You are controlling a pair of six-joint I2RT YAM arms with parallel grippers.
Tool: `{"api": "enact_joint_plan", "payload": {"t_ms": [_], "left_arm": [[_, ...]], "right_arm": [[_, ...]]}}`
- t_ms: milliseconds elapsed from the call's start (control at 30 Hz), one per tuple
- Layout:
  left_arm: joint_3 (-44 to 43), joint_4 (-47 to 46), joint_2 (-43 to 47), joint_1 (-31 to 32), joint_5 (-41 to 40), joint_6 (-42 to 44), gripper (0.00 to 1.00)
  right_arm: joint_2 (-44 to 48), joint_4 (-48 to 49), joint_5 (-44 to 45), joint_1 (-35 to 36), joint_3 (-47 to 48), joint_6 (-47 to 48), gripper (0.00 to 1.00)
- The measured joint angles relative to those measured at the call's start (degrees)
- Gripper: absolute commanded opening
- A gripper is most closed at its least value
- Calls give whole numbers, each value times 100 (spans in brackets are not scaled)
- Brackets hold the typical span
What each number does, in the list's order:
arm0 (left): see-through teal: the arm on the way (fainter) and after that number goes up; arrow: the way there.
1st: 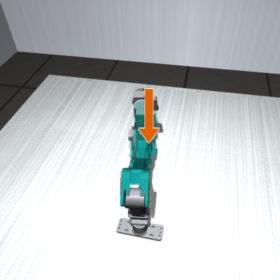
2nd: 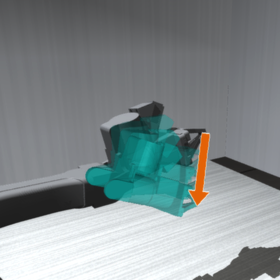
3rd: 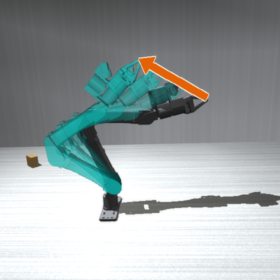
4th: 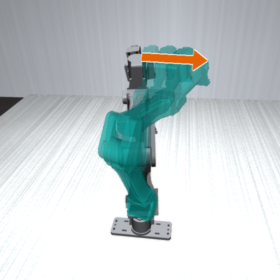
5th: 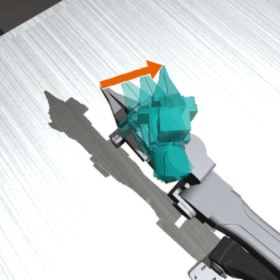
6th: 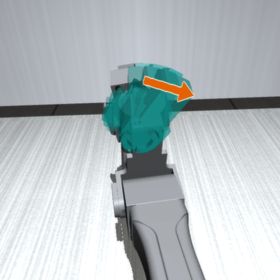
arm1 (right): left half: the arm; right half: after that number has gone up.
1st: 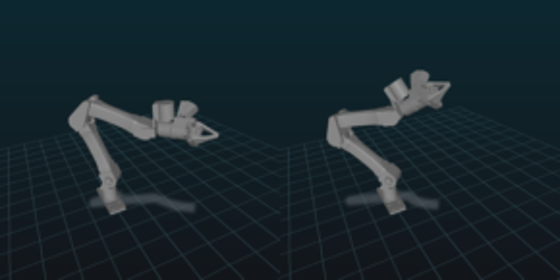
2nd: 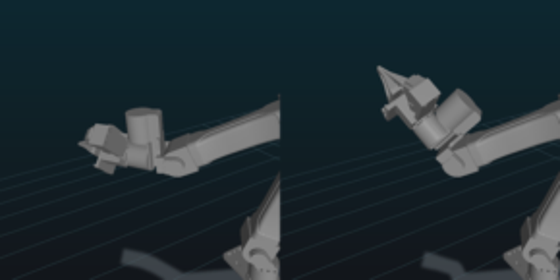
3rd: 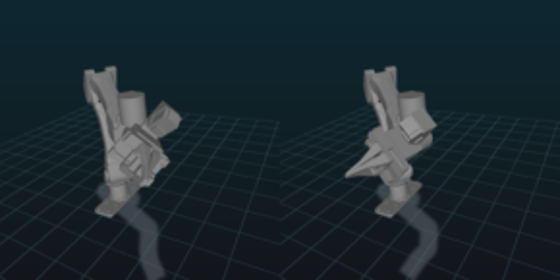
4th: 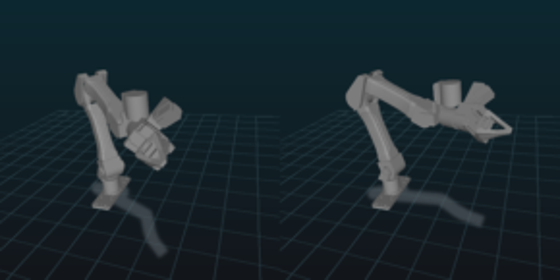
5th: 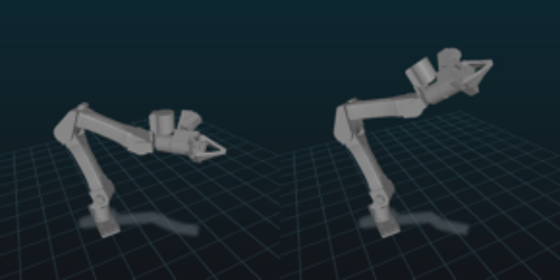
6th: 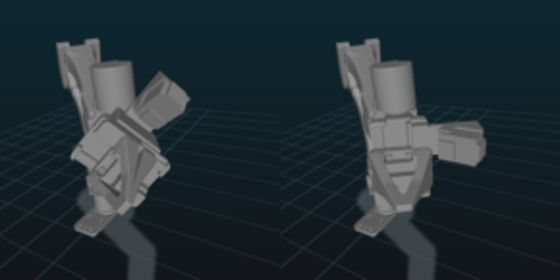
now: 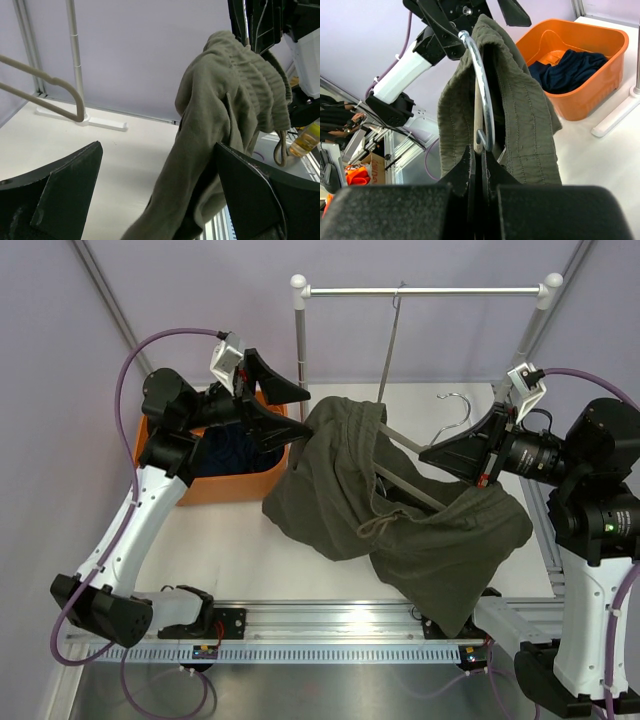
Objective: Remove the shorts from the hanger
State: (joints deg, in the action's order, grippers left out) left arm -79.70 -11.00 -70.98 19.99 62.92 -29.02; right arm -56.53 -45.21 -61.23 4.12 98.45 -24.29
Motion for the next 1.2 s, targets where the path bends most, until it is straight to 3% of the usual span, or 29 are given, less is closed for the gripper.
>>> {"api": "enact_joint_plan", "payload": {"t_ms": [367,600,800,900,1067,1167,1200], "left_arm": [[-31,-1569,-238,79,372,-1093,99],[-122,-1825,-249,212,562,-1290,94],[-258,-1504,-396,254,570,-1069,91],[-334,-1445,-544,286,573,-1054,79],[-343,-1384,-680,348,605,-1029,46],[-343,-1392,-682,354,640,-1023,33],[-343,-1397,-682,356,647,-1025,16]], "right_arm": [[-7,83,-17,0,-227,9,0],[-37,83,7,0,-260,28,0],[-59,83,7,0,-260,28,0],[-66,87,7,0,-260,28,0],[-85,87,7,0,-260,28,0],[-94,87,7,0,-258,31,0],[-96,87,7,0,-258,31,0]]}}
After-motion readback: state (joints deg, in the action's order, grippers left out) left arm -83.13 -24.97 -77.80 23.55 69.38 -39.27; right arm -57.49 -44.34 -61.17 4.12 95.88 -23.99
